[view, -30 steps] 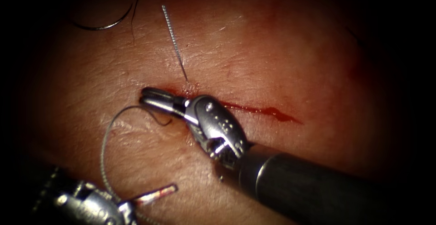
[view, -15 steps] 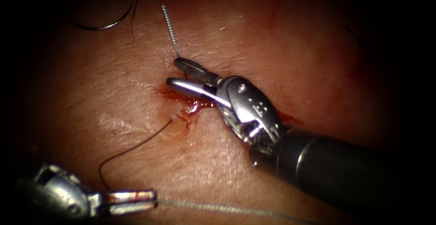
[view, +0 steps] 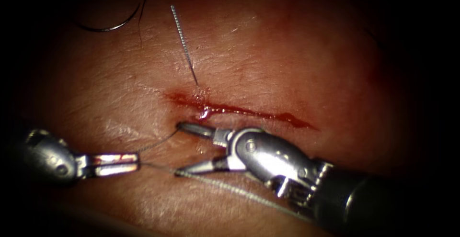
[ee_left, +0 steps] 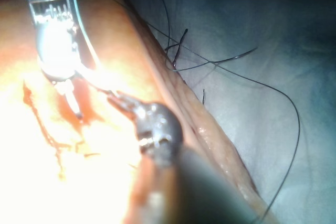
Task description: Wound Closure
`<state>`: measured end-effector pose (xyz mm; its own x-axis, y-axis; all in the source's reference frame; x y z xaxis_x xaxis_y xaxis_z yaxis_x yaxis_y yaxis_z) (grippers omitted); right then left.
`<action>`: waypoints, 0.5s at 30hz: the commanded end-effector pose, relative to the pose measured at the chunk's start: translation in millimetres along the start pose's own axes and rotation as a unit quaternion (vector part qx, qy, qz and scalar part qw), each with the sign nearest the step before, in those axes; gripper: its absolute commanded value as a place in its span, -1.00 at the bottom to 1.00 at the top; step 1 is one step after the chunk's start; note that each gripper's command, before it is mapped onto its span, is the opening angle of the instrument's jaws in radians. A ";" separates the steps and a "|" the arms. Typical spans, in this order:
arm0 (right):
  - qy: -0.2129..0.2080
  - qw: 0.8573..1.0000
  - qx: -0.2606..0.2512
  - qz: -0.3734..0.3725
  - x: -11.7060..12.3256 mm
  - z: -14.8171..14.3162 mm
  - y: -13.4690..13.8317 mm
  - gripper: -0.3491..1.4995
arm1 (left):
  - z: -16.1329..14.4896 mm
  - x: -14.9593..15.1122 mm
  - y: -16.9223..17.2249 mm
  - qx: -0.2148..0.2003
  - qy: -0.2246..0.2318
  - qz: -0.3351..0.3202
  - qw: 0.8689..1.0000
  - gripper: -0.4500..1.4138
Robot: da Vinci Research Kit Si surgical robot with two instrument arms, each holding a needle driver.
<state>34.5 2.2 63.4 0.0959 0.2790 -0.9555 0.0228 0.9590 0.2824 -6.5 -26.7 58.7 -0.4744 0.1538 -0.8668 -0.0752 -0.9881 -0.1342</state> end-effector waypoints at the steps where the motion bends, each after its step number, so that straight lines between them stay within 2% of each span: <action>1: -0.007 1.000 0.011 -0.019 -1.0 3.3 -1.2 0.71 | -0.2 0.2 1.2 -0.004 0.002 0.008 1.000 -1.00; 3: -0.013 0.999 0.000 -0.041 -1.4 5.2 -1.6 0.71 | -0.6 1.6 1.7 -0.008 0.006 0.021 1.000 -1.00; 10: -0.001 0.996 -0.046 -0.078 -0.6 7.9 -0.9 0.76 | -0.5 5.2 3.3 -0.013 0.018 0.042 0.999 -1.00; 15: 0.012 0.994 -0.059 -0.096 0.8 9.1 -1.1 0.82 | -0.2 5.4 3.4 -0.016 0.021 0.042 0.999 -1.00</action>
<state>42.6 1.3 62.9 0.0817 0.0859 -0.9929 -0.0835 0.9934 0.0791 -9.1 -28.2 52.9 -0.4383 0.0691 -0.8962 -0.0117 -0.9974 -0.0712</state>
